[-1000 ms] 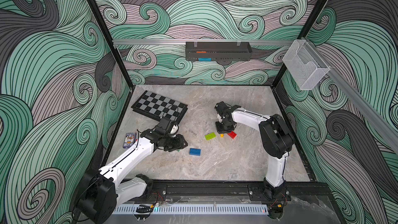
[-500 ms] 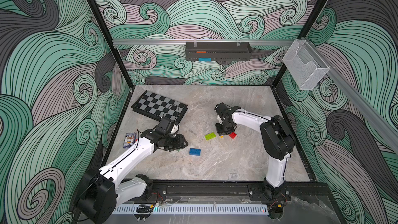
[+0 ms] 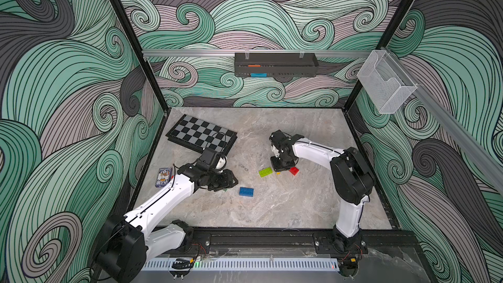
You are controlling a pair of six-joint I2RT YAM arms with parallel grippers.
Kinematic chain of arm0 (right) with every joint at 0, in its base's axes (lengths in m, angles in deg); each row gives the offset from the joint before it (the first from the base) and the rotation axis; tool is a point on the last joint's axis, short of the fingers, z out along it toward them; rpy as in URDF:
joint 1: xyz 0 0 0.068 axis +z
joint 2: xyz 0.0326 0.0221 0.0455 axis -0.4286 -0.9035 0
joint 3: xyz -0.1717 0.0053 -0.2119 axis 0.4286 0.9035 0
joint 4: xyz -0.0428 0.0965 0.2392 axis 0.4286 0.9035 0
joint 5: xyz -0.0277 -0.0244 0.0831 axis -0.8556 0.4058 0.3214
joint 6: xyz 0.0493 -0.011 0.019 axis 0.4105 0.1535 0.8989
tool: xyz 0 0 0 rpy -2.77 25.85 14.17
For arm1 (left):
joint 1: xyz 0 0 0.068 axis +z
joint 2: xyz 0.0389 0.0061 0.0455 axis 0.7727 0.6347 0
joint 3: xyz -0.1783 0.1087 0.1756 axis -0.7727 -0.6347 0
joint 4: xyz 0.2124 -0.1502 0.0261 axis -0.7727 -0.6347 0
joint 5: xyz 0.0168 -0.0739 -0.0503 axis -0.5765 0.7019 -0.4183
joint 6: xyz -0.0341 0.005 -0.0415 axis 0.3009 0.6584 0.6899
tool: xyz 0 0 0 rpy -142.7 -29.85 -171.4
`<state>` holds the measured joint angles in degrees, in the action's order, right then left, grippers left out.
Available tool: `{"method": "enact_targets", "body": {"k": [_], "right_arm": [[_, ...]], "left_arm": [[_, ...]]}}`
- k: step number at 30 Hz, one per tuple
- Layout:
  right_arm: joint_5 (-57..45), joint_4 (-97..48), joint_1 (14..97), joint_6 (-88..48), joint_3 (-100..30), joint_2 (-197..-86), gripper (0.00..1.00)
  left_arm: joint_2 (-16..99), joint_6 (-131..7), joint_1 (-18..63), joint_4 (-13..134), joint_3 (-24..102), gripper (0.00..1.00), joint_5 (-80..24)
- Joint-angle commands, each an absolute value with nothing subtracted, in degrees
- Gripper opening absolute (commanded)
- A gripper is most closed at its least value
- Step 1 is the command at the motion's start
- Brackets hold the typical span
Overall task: Assemble the number 5 with lego
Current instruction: Pick up the lego brick from the center of the board, then assemble the lego brick with the lego brick.
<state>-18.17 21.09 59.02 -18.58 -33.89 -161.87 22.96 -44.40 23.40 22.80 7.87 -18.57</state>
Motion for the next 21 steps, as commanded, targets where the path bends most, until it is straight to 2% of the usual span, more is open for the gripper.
{"method": "enact_targets", "body": {"k": [1, 21], "right_arm": [[-16.3, 22.2, 60.7, -20.5, -36.0, -159.9, 0.14], [-17.5, 25.1, 61.7, -24.6, -42.9, -166.1, 0.12]], "left_arm": [[22.4, -44.1, 22.6, 23.6, 8.1, 0.50, -17.4], [21.4, -46.0, 20.3, 24.9, 9.2, 0.50, -14.1]]}}
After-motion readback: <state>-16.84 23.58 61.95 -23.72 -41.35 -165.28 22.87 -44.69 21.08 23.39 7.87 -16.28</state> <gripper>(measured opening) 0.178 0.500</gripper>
